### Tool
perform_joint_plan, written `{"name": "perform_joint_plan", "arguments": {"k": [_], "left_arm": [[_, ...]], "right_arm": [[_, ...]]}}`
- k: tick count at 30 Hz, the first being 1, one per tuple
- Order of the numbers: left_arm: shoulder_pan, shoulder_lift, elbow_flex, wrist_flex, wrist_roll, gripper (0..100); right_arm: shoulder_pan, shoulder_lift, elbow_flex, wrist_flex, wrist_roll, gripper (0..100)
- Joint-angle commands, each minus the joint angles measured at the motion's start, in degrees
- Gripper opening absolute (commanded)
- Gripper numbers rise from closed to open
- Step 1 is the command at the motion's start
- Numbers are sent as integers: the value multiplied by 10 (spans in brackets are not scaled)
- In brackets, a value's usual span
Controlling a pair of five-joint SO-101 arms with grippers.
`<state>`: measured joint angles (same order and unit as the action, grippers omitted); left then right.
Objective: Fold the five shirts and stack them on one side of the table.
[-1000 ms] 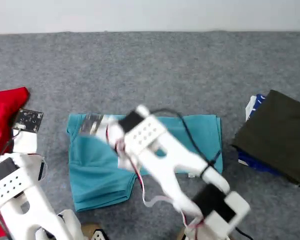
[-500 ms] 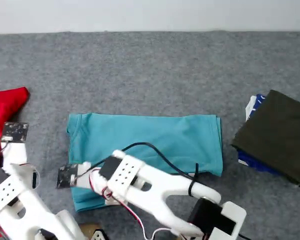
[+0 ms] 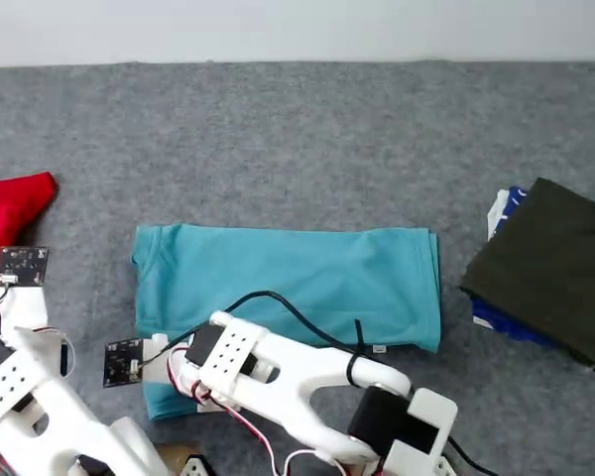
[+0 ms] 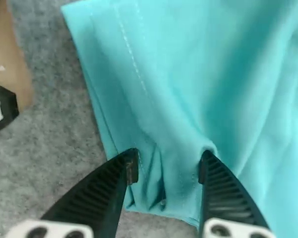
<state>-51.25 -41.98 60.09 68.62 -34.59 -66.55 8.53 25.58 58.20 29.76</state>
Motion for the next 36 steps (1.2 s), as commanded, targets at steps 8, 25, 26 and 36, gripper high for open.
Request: {"name": "perform_joint_plan", "arguments": {"k": [8, 25, 26, 36], "left_arm": [[-2, -13, -6, 1, 3, 14], [-2, -13, -6, -3, 2, 14], [-1, -13, -6, -3, 2, 14], [2, -13, -6, -4, 2, 14]], "right_arm": [[-10, 80, -72, 27, 4, 148], [29, 131, -268, 185, 56, 10], [35, 131, -282, 197, 55, 10], [112, 146, -413, 225, 55, 10]]}}
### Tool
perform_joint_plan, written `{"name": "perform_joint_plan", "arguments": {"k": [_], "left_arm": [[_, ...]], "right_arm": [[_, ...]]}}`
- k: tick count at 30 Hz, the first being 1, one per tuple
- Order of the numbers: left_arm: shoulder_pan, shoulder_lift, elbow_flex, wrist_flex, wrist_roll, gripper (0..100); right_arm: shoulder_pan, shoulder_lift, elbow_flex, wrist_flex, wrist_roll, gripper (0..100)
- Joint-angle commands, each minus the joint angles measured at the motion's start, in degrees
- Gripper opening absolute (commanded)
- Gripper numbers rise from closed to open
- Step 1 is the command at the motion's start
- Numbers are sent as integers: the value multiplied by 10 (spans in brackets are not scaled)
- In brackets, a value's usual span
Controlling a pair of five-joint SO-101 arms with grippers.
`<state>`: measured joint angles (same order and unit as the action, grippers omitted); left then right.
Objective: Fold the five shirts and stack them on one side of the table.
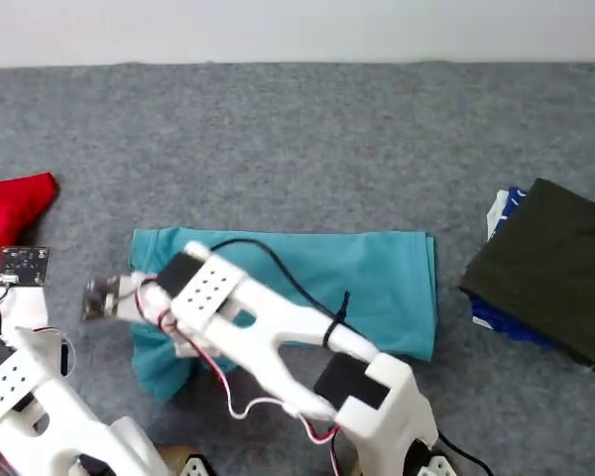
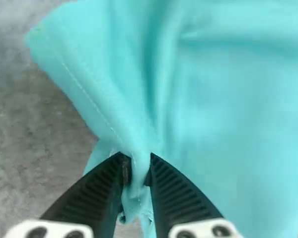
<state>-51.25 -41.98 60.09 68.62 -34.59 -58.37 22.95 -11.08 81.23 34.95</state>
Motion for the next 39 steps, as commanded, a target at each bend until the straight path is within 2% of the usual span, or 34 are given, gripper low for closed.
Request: {"name": "perform_joint_plan", "arguments": {"k": [1, 5, 9, 14, 16, 20, 26, 34, 39], "left_arm": [[2, -13, -6, -4, 2, 14], [3, -13, -6, -4, 2, 14], [3, -13, -6, -4, 2, 14], [3, -13, -6, -4, 2, 15], [3, -13, -6, -4, 1, 15], [3, -13, -6, -4, 1, 15], [28, -13, 5, -16, 2, 15], [33, -13, 4, -19, 2, 15], [32, -13, 4, -19, 2, 15]], "right_arm": [[41, 10, -56, -6, 3, 10], [77, 52, -95, -9, 1, 10], [110, 103, -151, -4, -39, 23], [153, 140, -192, -3, -127, 206], [169, 139, -200, -3, -156, 229], [170, 135, -261, 49, -158, 180], [106, 134, -343, 135, -158, 6], [15, 153, -345, 146, -158, 10], [36, 218, -347, 116, -158, 10]]}}
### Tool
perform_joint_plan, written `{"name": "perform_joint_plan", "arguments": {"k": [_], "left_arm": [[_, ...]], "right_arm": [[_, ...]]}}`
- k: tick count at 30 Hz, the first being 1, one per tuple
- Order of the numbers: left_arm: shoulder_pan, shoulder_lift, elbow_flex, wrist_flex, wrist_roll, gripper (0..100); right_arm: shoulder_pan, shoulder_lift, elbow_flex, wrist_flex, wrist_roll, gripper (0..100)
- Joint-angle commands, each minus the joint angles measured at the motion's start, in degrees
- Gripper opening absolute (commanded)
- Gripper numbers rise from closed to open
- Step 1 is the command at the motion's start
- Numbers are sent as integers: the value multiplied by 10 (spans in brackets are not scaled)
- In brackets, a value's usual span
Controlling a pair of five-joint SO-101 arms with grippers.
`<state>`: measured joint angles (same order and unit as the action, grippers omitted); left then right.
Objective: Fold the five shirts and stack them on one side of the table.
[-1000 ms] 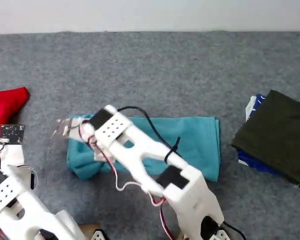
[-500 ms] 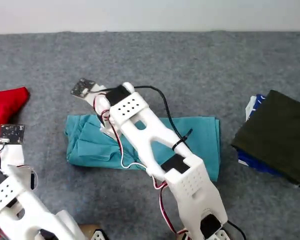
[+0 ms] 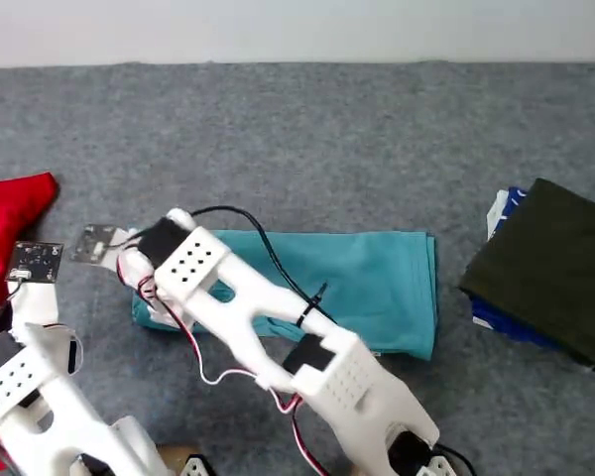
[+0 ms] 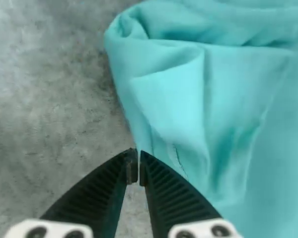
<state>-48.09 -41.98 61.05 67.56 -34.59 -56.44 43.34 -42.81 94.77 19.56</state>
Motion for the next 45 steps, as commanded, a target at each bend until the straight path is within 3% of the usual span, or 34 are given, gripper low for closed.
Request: {"name": "perform_joint_plan", "arguments": {"k": [1, 5, 11, 20, 27, 32, 37, 45], "left_arm": [[0, -13, -6, -9, 2, 15], [-1, -13, -6, -9, 2, 15], [-1, -13, -6, -8, 2, 15], [1, -13, -6, -9, 2, 15], [2, -13, -6, -9, 2, 15], [2, -13, -6, -7, 2, 15], [-1, -13, -6, -4, 2, 15], [2, -13, -5, -7, 2, 15]], "right_arm": [[30, 27, -30, -34, -4, 10], [95, 44, -54, -92, -4, 10], [144, 49, -145, -83, -4, 9], [74, 49, -200, 73, -4, 9], [21, 65, -174, 58, -5, 9], [63, 134, -170, 8, -2, 9], [145, 151, -176, -57, 64, 9], [152, 130, -295, 29, 65, 9]]}}
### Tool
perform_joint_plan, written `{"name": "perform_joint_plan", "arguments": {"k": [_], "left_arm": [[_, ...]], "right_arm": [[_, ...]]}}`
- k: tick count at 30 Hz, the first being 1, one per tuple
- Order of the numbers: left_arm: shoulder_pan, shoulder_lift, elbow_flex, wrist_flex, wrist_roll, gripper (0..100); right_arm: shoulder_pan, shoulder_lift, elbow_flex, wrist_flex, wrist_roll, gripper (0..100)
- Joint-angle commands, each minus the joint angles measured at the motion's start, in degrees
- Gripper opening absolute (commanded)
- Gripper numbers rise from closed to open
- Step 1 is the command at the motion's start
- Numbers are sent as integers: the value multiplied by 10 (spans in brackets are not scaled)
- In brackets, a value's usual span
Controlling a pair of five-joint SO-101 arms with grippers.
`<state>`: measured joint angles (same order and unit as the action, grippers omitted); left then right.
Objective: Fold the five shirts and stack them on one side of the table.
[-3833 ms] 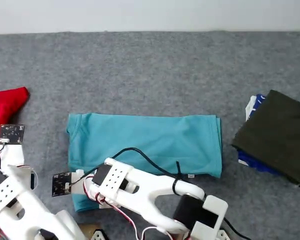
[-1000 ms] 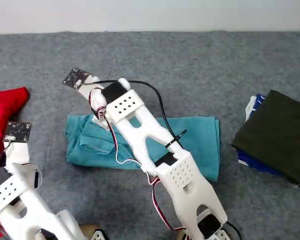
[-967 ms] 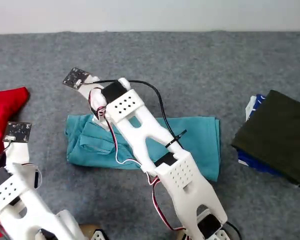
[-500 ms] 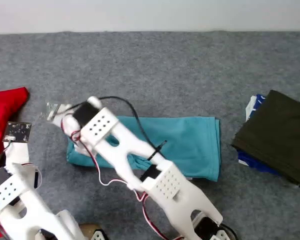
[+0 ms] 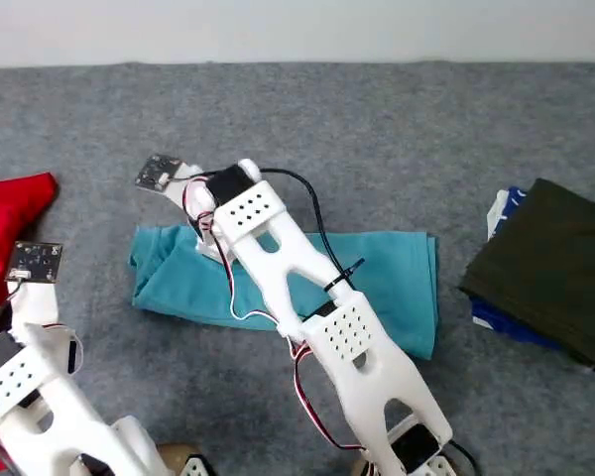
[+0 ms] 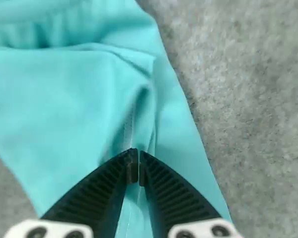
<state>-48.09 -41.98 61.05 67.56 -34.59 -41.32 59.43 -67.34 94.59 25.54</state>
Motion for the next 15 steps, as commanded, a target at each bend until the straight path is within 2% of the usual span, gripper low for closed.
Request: {"name": "perform_joint_plan", "arguments": {"k": [1, 5, 15], "left_arm": [[2, -13, -5, -7, 2, 15], [2, -13, -5, -5, 2, 15], [-2, -18, -9, -4, 5, 15]], "right_arm": [[-4, -31, -54, 44, 5, 9], [-22, -31, -53, 79, 4, 9], [-67, -29, -53, 80, -15, 9]]}}
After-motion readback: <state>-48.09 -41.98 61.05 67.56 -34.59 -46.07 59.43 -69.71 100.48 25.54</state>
